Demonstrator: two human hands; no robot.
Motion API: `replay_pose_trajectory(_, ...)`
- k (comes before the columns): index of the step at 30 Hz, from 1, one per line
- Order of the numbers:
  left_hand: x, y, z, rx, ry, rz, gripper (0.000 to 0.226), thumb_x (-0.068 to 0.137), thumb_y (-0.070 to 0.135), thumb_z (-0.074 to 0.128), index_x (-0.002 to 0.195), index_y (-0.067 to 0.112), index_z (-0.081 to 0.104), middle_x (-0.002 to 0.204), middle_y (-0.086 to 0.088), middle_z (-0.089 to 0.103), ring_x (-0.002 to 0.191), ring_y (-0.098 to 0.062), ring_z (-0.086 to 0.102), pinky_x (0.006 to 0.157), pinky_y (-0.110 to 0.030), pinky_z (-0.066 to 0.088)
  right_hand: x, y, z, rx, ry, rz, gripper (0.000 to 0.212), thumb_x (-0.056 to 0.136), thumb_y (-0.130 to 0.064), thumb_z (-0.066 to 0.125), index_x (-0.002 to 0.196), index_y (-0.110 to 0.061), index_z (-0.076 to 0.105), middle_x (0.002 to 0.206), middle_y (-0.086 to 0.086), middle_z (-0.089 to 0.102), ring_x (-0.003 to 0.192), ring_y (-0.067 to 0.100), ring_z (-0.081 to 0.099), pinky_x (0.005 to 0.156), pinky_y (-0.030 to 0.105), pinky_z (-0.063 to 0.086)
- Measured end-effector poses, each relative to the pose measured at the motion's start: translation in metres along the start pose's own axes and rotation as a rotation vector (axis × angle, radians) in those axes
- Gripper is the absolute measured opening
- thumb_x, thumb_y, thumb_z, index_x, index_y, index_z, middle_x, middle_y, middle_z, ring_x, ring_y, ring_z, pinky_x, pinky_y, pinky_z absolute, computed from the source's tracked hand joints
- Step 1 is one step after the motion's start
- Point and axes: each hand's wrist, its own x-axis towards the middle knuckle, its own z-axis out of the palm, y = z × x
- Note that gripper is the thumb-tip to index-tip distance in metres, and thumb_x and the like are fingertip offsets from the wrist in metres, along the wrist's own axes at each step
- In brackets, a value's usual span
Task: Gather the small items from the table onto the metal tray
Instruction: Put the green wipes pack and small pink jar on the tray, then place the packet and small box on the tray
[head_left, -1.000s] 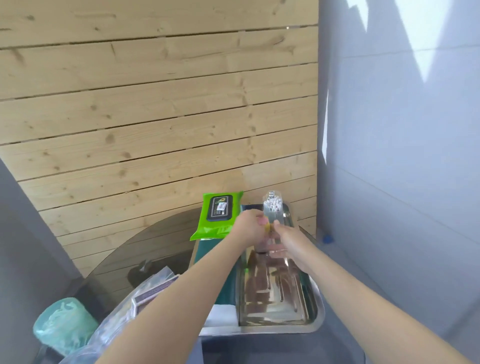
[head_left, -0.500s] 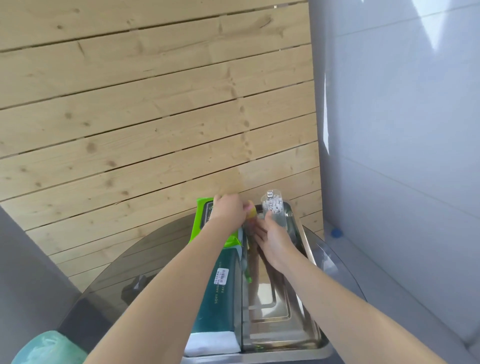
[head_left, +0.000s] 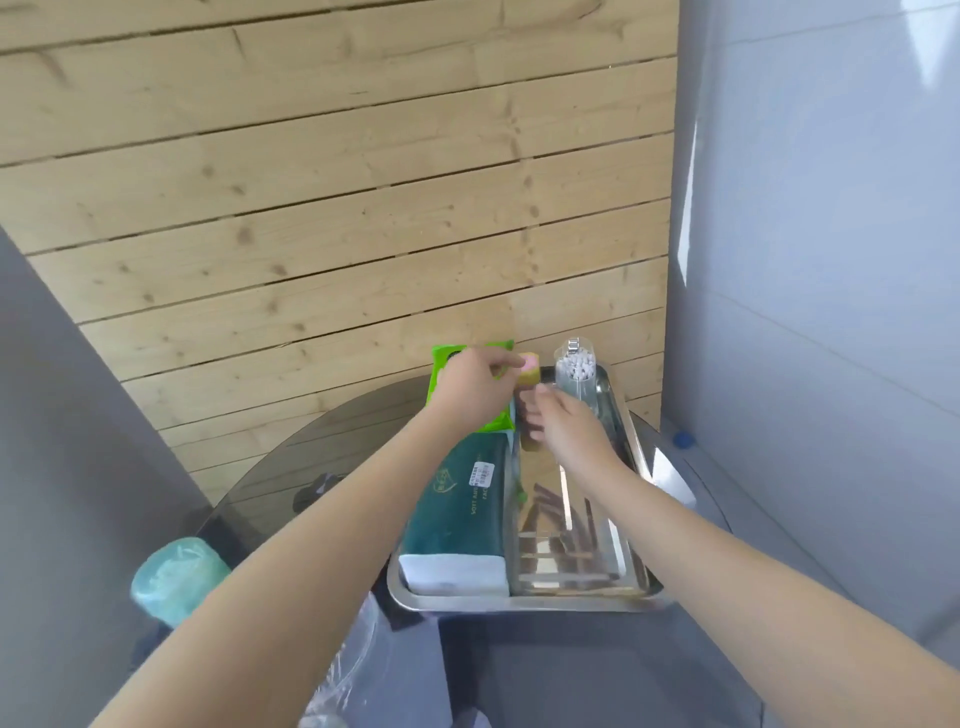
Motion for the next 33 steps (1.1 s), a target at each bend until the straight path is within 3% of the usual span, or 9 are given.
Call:
replay_pose_trajectory(6, -0.091, -0.014, -0.039, -0.095, -0.046, -0.051, 0.028, 0.09, 0.014, 0.052, 0.109, 0.02, 0.071, 0.097, 0.006, 0.067, 0.093, -0.01, 0.06, 0.074, -0.016, 0.041, -0.079, -0.028, 0.004, -0.251, -0.061, -0.188, 0.036, 0.099, -0.024, 0.036, 0.108, -0.006, 0.066, 0.108, 0.018, 0.067, 0.099, 0.026, 0.06, 0.076, 0.026, 0.04)
replay_pose_trajectory(9, -0.13, -0.031, -0.05, -0.02, -0.033, -0.103, 0.029, 0.089, 0.017, 0.052, 0.111, 0.024, 0.07, 0.108, 0.003, 0.071, 0.105, -0.014, 0.062, 0.095, -0.027, 0.045, -0.108, -0.026, 0.014, -0.298, -0.111, -0.242, 0.029, 0.097, -0.022, 0.042, 0.111, -0.017, 0.067, 0.114, 0.0, 0.062, 0.101, 0.009, 0.055, 0.07, 0.003, 0.036)
replay_pose_trajectory(14, -0.158, -0.067, -0.056, 0.287, -0.06, -0.341, 0.044, 0.089, 0.032, 0.052, 0.133, 0.026, 0.052, 0.141, -0.005, 0.048, 0.131, -0.029, 0.041, 0.107, -0.041, 0.028, -0.137, -0.016, 0.036, -0.395, -0.19, -0.312, 0.029, 0.095, -0.018, 0.045, 0.114, -0.014, 0.067, 0.12, 0.001, 0.062, 0.115, 0.012, 0.051, 0.086, 0.016, 0.031)
replay_pose_trajectory(19, -0.158, -0.097, -0.054, 0.258, -0.1, -0.456, 0.063, 0.086, 0.038, 0.058, 0.142, 0.02, 0.037, 0.146, -0.01, 0.037, 0.133, -0.034, 0.036, 0.108, -0.044, 0.03, -0.136, -0.009, 0.054, -0.576, -0.191, -0.448, 0.028, 0.094, -0.021, 0.048, 0.113, -0.017, 0.067, 0.117, -0.003, 0.066, 0.116, 0.015, 0.052, 0.101, 0.029, 0.035)
replay_pose_trajectory(22, -0.151, -0.109, -0.055, 0.306, -0.126, -0.457, 0.057, 0.084, 0.041, 0.06, 0.134, 0.018, 0.046, 0.137, -0.009, 0.049, 0.126, -0.033, 0.046, 0.104, -0.042, 0.034, -0.128, -0.006, 0.062, -0.618, -0.187, -0.49, 0.027, 0.093, -0.021, 0.049, 0.113, -0.017, 0.067, 0.116, -0.003, 0.066, 0.116, 0.015, 0.052, 0.103, 0.032, 0.033)
replay_pose_trajectory(25, -0.147, -0.113, -0.059, 0.243, -0.08, -0.431, 0.033, 0.079, 0.029, 0.067, 0.11, 0.019, 0.066, 0.103, -0.006, 0.069, 0.098, -0.029, 0.062, 0.086, -0.035, 0.047, -0.122, -0.004, 0.066, -0.634, -0.172, -0.532, 0.026, 0.092, -0.021, 0.051, 0.111, -0.017, 0.068, 0.113, -0.002, 0.067, 0.114, 0.018, 0.054, 0.101, 0.032, 0.033)
replay_pose_trajectory(27, -0.145, -0.114, -0.06, 0.215, -0.048, -0.427, 0.019, 0.077, 0.022, 0.068, 0.094, 0.014, 0.071, 0.08, -0.004, 0.065, 0.077, -0.027, 0.06, 0.068, -0.03, 0.047, -0.118, -0.004, 0.07, -0.627, -0.169, -0.535, 0.026, 0.092, -0.022, 0.052, 0.11, -0.017, 0.069, 0.111, -0.002, 0.067, 0.112, 0.018, 0.054, 0.1, 0.032, 0.034)
replay_pose_trajectory(30, -0.145, -0.113, -0.066, 0.137, 0.027, -0.426, 0.01, 0.082, 0.021, 0.066, 0.085, 0.011, 0.069, 0.069, -0.005, 0.061, 0.071, -0.027, 0.059, 0.061, -0.026, 0.041, -0.113, -0.005, 0.075, -0.59, -0.17, -0.498, 0.029, 0.091, -0.025, 0.053, 0.118, -0.019, 0.064, 0.118, -0.002, 0.065, 0.115, 0.018, 0.054, 0.103, 0.035, 0.037)
replay_pose_trajectory(33, -0.15, -0.104, -0.086, -0.1, 0.109, -0.368, 0.01, 0.087, 0.023, 0.064, 0.082, 0.013, 0.065, 0.06, 0.001, 0.058, 0.053, -0.009, 0.055, 0.048, -0.02, 0.037, -0.108, -0.014, 0.076, -0.454, -0.208, -0.425, 0.053, 0.09, -0.032, 0.055, 0.14, -0.023, 0.04, 0.142, -0.004, 0.046, 0.126, 0.014, 0.048, 0.105, 0.032, 0.038)
